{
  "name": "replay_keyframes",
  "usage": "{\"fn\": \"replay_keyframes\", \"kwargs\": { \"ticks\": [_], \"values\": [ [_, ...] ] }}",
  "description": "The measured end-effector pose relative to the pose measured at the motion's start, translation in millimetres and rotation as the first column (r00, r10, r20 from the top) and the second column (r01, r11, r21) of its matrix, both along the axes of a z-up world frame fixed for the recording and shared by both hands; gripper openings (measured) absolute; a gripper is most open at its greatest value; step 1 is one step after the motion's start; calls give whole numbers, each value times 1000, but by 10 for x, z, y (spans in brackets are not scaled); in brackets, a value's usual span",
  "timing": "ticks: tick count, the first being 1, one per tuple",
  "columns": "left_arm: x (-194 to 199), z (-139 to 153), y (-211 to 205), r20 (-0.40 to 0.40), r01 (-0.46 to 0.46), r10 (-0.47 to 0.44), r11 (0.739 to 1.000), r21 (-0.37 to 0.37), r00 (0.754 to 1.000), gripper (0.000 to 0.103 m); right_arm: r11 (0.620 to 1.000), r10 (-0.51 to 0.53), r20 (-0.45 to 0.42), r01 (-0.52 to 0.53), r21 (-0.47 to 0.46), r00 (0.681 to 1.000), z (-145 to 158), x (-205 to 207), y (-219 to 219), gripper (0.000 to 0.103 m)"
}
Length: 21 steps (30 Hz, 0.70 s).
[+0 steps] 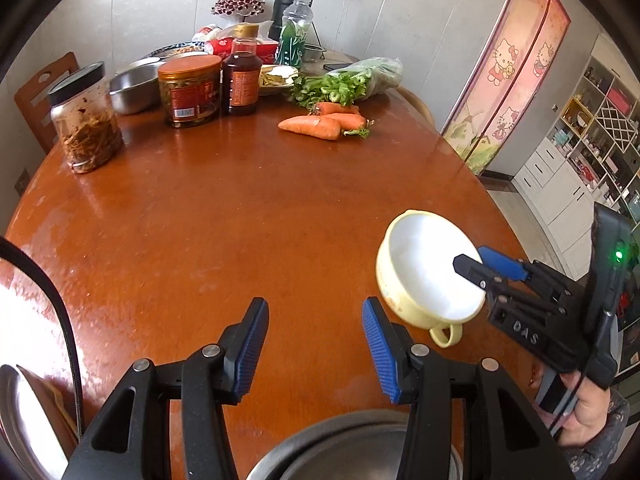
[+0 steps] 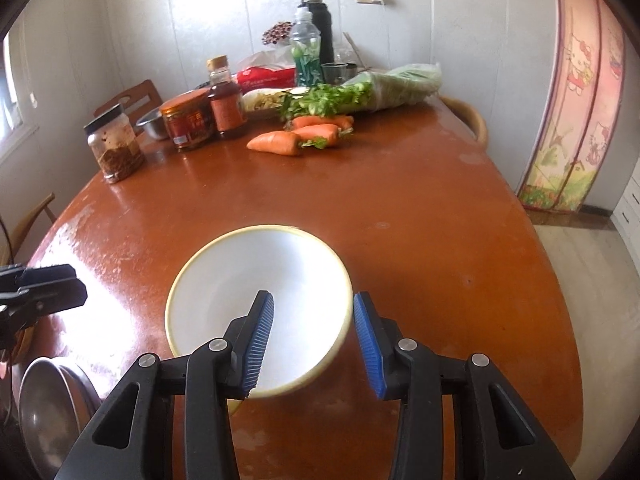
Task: Organize plates and bowls
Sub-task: 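Grasp the rim of the yellow handled bowl with the left tool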
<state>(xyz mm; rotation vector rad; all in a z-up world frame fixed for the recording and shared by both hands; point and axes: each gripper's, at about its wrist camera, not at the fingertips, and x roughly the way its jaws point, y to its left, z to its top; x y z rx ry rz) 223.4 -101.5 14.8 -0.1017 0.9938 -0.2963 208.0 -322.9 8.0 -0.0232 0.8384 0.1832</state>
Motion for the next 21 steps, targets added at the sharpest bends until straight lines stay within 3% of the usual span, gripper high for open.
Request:
{"fn": "replay_keyframes", "kwargs": {
  "ticks": [14,21],
  "values": [
    [249,-208,40,-66,-10,10,1000,-8,998,49,989,149,-6,-149,17,989,-33,-44,557,43],
    [373,-332,124,-111,-5,-7,995,-104,994,49,985,171,-20,-170,26,985,-107,-45,693,43]
  ]
}}
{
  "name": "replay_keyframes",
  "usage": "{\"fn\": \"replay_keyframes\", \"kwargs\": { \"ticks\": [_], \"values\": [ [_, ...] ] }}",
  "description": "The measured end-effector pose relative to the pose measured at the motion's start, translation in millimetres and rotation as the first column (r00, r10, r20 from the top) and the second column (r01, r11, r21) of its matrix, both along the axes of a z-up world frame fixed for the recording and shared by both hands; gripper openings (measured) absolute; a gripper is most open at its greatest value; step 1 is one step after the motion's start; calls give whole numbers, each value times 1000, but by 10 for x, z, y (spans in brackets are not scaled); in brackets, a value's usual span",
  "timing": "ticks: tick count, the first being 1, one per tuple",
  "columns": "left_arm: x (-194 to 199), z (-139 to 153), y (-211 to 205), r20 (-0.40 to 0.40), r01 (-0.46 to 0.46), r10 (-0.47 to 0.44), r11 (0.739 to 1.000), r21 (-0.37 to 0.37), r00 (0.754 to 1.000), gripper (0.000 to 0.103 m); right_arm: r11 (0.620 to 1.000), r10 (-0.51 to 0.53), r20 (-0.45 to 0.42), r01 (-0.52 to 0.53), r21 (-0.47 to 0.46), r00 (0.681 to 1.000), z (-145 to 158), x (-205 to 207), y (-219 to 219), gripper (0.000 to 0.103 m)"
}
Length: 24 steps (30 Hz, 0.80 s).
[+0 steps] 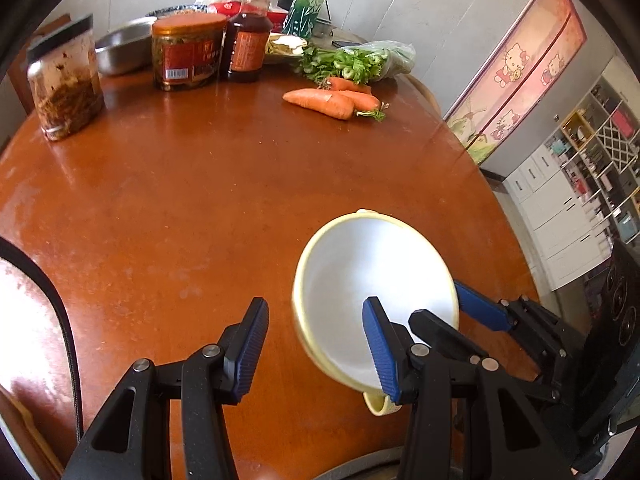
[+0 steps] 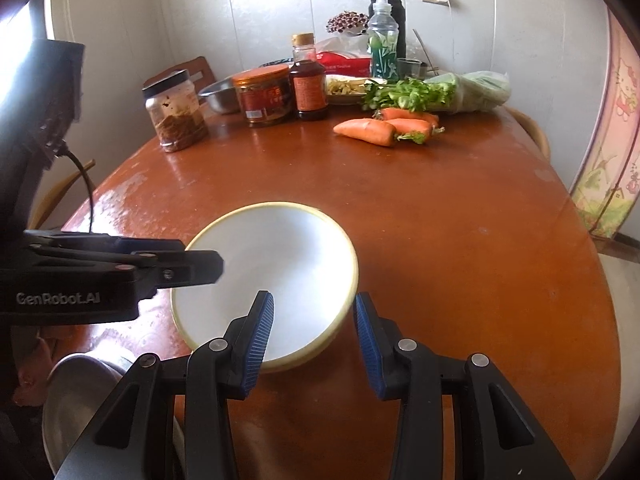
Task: Organize plates and bowls
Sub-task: 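Carry the yellow bowl over the nested steel bowls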
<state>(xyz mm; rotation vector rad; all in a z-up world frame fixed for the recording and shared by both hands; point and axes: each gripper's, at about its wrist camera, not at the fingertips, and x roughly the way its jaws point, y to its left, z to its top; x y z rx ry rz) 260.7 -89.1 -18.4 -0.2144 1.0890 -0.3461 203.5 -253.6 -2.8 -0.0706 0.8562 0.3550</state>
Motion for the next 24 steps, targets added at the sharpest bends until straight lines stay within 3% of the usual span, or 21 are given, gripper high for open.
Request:
{"fn": "replay_keyframes", "kwargs": {
  "ticks": [4,12,24],
  "values": [
    [62,-59,33,-31,14,-16,997,-73,999,48,1000,7,2,-7,-7,1000,-10,15,61,42],
    [5,38,69,-1,-2,2,998,-55,1000,48,1000,10,21,-9,-22,1000,39,4,165,42],
    [-256,433,230,82,-27,33,997,-72,996,48,1000,28,118,-27,-10,993,443,-194,301,42]
  ]
}}
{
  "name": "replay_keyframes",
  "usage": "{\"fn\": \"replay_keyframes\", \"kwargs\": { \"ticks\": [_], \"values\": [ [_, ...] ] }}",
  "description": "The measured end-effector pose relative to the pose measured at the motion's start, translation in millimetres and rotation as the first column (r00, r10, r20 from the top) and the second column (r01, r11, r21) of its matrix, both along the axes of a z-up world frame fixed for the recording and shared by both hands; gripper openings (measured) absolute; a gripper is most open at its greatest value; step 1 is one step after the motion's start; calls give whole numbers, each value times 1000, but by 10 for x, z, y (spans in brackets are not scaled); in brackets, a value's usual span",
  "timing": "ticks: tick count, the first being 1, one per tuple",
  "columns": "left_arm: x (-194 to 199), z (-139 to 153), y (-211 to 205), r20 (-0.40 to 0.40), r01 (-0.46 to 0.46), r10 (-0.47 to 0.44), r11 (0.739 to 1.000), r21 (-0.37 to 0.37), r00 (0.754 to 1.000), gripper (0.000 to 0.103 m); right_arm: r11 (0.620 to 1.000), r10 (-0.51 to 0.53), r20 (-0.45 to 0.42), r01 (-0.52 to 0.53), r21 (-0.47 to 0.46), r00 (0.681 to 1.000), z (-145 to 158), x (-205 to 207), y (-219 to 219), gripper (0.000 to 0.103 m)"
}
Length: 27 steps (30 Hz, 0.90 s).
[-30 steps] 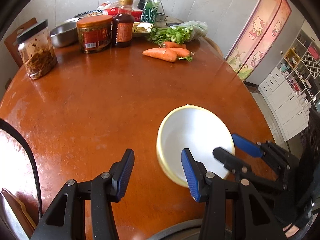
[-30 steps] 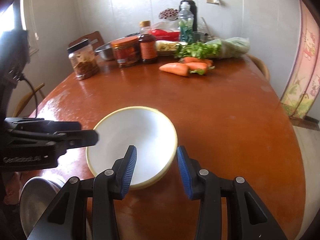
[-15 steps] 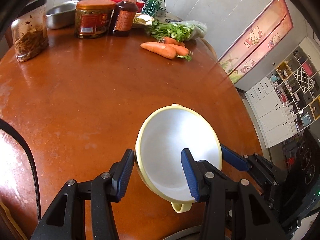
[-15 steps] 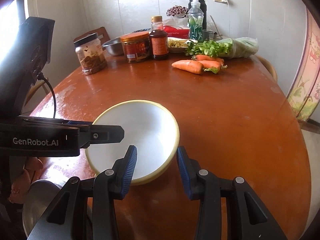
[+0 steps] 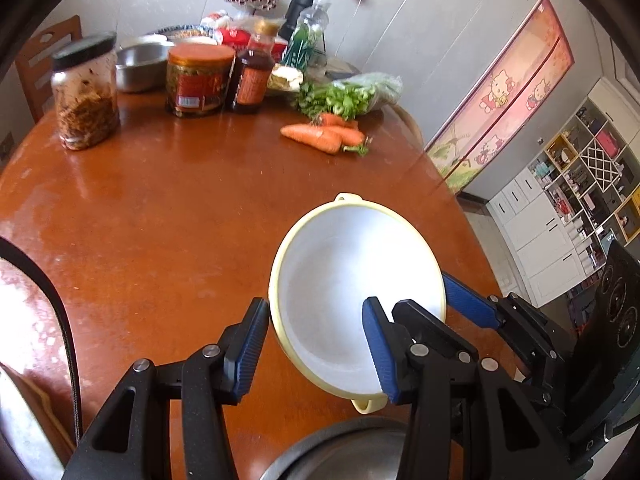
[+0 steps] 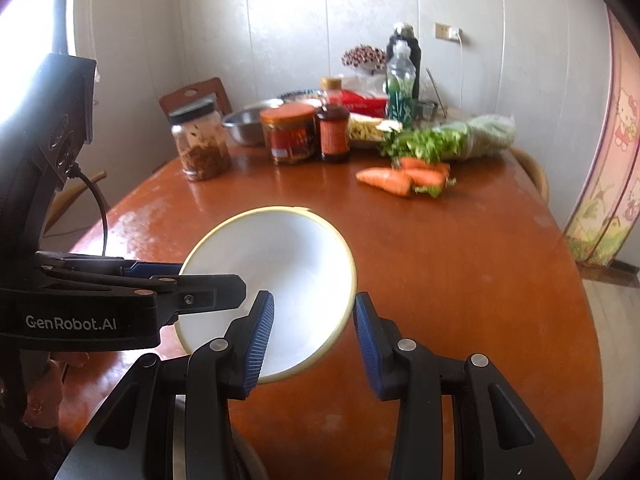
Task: Organize plates and bowls
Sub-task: 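Carry the yellow bowl over the nested steel bowls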
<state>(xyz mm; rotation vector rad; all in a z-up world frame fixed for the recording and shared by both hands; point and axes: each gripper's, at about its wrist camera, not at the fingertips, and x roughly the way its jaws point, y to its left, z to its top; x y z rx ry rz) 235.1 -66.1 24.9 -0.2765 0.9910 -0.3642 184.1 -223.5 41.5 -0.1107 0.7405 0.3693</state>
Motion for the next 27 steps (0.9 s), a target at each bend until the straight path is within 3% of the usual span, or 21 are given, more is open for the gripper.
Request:
{"fn": "replay_keyframes", "kwargs": {
  "ticks": [15,27],
  "values": [
    [-616,448,145,100,-18,17,1000,3,995,48,999,40,89,-41,10,995,408,-547,138,42],
    [-1059,480,125,134,-15,14,1000,8,991,48,998,55,109,-56,7,993,464,-984,136,42]
  ]
}}
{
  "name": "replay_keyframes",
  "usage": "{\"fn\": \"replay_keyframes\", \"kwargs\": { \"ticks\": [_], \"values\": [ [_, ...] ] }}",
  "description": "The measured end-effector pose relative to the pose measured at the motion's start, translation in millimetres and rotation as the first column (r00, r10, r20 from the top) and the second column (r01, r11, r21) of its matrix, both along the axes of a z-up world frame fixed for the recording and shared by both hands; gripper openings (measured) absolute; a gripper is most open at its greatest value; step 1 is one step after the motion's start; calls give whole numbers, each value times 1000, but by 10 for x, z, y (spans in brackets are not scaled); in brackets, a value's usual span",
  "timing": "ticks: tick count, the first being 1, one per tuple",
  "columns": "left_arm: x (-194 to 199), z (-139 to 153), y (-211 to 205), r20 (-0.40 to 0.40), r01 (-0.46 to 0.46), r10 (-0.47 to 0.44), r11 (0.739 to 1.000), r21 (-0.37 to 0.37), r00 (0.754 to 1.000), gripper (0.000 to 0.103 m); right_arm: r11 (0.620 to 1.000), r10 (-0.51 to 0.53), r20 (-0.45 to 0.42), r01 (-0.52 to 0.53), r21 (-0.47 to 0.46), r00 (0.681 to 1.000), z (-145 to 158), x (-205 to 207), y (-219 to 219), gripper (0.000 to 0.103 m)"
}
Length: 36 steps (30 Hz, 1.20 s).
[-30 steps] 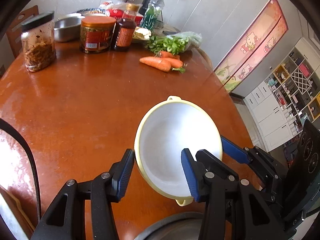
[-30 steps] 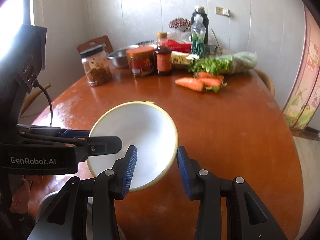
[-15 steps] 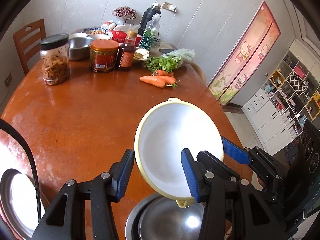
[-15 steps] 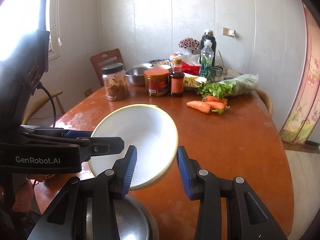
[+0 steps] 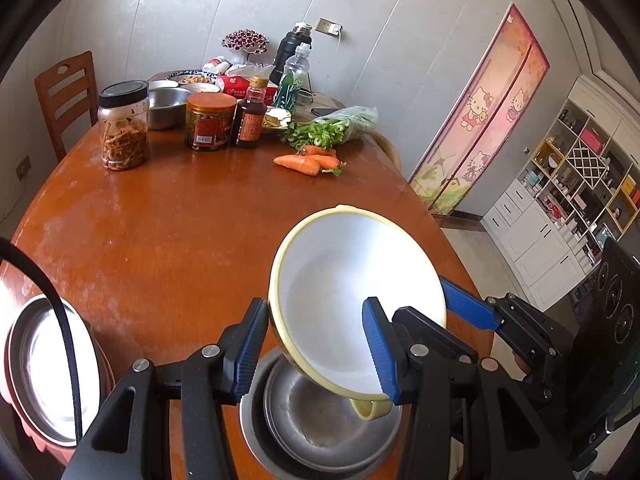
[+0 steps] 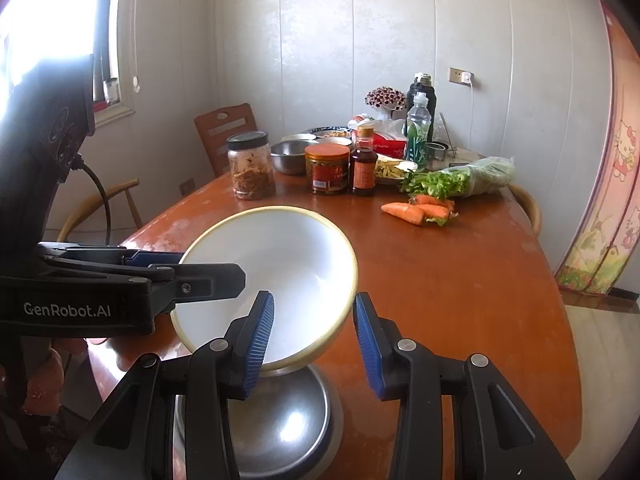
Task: Organize plates and bowls
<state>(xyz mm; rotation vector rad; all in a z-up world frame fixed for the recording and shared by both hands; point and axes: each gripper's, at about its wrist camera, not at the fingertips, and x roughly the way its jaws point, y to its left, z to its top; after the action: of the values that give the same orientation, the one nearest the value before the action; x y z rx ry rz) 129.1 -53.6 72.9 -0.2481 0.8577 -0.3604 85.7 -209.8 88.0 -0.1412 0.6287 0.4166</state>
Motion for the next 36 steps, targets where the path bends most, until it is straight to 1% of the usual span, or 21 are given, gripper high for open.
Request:
{"fn": "replay_keyframes", "kwargs": {
  "ticks": [4,15,36],
  "values": [
    [-93,-60,-14,-7,0,0,1000,5,1000,48,1000,5,-1,-5,-7,1000,-28,-121,-4,42],
    [-296,-173,-79,-3,-4,4,998,57,1000,48,1000,14,-22,-14,-23,1000,-179,-296,-1,42],
    [-314,-401,-72,-28,7,-5,998,60,1000,48,998,23,-43,-26,-62,999,-393,-346,28,42]
  ]
}}
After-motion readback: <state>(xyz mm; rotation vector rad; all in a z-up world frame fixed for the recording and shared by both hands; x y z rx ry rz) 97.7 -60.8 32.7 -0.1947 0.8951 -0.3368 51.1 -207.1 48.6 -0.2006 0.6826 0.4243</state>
